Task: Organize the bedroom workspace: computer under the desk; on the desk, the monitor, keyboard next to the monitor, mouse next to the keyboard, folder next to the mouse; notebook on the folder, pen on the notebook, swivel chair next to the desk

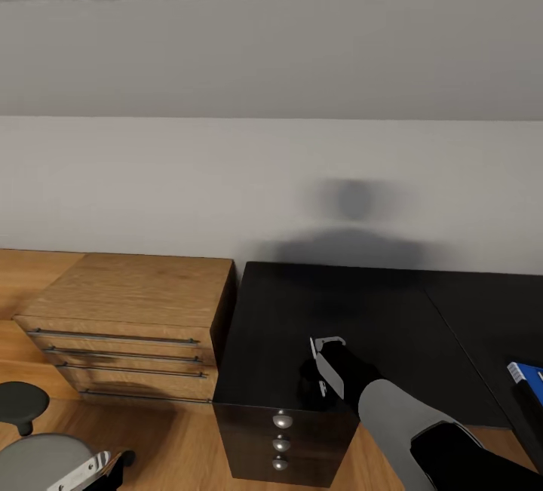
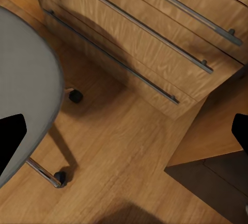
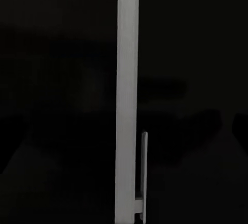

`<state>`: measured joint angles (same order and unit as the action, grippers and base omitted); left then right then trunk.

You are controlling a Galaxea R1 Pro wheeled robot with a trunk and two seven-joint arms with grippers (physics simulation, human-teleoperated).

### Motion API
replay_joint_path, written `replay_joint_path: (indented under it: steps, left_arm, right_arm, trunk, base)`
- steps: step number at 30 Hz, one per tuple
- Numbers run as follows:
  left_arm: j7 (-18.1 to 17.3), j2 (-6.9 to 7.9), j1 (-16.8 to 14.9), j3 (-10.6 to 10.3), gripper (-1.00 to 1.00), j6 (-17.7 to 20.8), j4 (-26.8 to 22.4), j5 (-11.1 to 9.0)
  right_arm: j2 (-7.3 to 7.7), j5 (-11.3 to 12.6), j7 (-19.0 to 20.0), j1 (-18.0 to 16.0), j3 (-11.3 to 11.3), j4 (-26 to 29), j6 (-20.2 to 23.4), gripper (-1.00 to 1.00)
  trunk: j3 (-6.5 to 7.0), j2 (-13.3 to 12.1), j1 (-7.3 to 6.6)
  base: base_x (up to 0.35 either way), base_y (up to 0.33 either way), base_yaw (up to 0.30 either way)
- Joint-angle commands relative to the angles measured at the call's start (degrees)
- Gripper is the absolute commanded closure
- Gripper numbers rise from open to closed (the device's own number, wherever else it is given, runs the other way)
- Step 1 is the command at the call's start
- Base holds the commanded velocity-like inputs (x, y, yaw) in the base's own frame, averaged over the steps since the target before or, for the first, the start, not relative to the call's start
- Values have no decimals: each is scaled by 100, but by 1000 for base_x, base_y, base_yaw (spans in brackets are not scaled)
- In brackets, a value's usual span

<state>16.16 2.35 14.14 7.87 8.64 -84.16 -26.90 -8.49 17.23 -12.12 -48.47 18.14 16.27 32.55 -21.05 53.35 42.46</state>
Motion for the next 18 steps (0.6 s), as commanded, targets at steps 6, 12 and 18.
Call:
replay_joint_path:
  steps: [6, 12, 18]
  left_arm:
    - [27, 2, 1, -4, -100, 24, -13, -37]
    - [27, -3, 1, -4, -100, 21, -13, -35]
    - [27, -6, 1, -4, -100, 13, -13, -35]
  right_arm:
    - [-3, 61, -44, -4, 41, 8, 24, -100]
    - [-4, 61, -39, -5, 41, 10, 24, -100]
    - [-4, 61, -36, -4, 41, 14, 24, -100]
  trunk:
    - [-6, 5, 1]
    - [-24, 45, 23]
    - [-60, 125, 67]
  base:
    - [0, 0, 0]
    - [0, 0, 0]
    - [0, 0, 0]
